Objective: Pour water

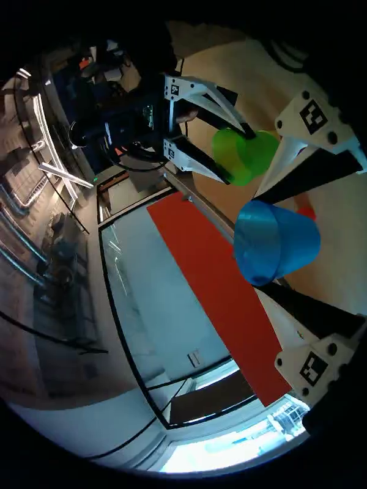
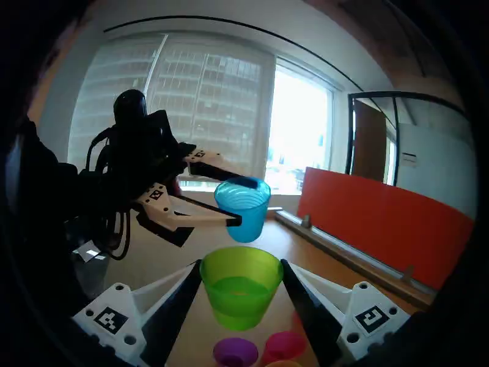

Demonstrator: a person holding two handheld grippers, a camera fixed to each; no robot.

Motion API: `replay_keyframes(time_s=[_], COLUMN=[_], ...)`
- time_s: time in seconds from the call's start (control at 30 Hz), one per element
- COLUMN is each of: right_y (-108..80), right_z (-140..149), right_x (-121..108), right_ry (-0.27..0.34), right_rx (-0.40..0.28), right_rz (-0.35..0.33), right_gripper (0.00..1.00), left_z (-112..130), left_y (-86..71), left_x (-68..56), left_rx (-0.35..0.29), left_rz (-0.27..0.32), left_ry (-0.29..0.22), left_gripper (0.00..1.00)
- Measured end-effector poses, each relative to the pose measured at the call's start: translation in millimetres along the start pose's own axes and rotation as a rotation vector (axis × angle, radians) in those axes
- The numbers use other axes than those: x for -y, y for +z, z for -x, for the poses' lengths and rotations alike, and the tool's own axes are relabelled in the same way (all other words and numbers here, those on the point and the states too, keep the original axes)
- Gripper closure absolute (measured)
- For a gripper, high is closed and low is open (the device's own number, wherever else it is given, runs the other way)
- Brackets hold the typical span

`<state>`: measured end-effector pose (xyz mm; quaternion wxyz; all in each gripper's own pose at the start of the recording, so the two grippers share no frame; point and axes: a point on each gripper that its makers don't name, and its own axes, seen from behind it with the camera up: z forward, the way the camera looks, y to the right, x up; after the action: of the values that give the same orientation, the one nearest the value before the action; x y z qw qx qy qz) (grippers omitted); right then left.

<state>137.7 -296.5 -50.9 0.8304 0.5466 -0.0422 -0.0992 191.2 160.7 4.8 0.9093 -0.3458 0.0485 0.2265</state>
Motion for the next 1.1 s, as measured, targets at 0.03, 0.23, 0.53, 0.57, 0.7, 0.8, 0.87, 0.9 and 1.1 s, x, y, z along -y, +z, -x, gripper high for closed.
replay_keyframes(time_s=[0.03,0.23,0.53,0.57,0.7,0.8,0.87,0.9,1.1], right_y=[-0.2,-1.1,-1.5,-1.6,-1.0,-0.5,-0.3,-0.3,-1.6], right_z=[-1,-3,-4,-4,-5,-6,-6,-6,-7], right_x=[0,0,0,1,0,1,1,2,3], right_ry=[-0.001,-0.006,-0.009,-0.009,-0.009,-0.008,-0.009,-0.009,-0.004], right_rx=[0.0,0.002,0.003,0.003,0.004,0.002,0.001,0.002,0.002], right_rz=[0.0,0.003,0.006,0.007,0.01,0.01,0.009,0.01,0.014], right_gripper=[0.05,0.05,0.05,0.05,0.05,0.05,0.05,0.05,0.05], left_z=[0,3,15,17,23,27,27,28,29], left_y=[-0.1,-2.2,-4.9,-5.3,-5.4,-5.0,-5.5,-6.1,-10.8], left_x=[-0.3,-1.9,4.3,5.5,4.6,2.5,1.8,2.2,7.5], left_rx=[0.001,0.004,0.02,0.023,0.033,0.036,0.036,0.036,0.036], left_rz=[0.002,0.011,0.003,-0.002,-0.004,0.0,0.0,-0.001,-0.014], left_ry=[-0.015,-0.103,-0.252,-0.262,-0.312,-0.35,-0.366,-0.368,-0.35], left_gripper=[0.13,0.13,0.13,0.13,0.13,0.13,0.13,0.13,0.12])
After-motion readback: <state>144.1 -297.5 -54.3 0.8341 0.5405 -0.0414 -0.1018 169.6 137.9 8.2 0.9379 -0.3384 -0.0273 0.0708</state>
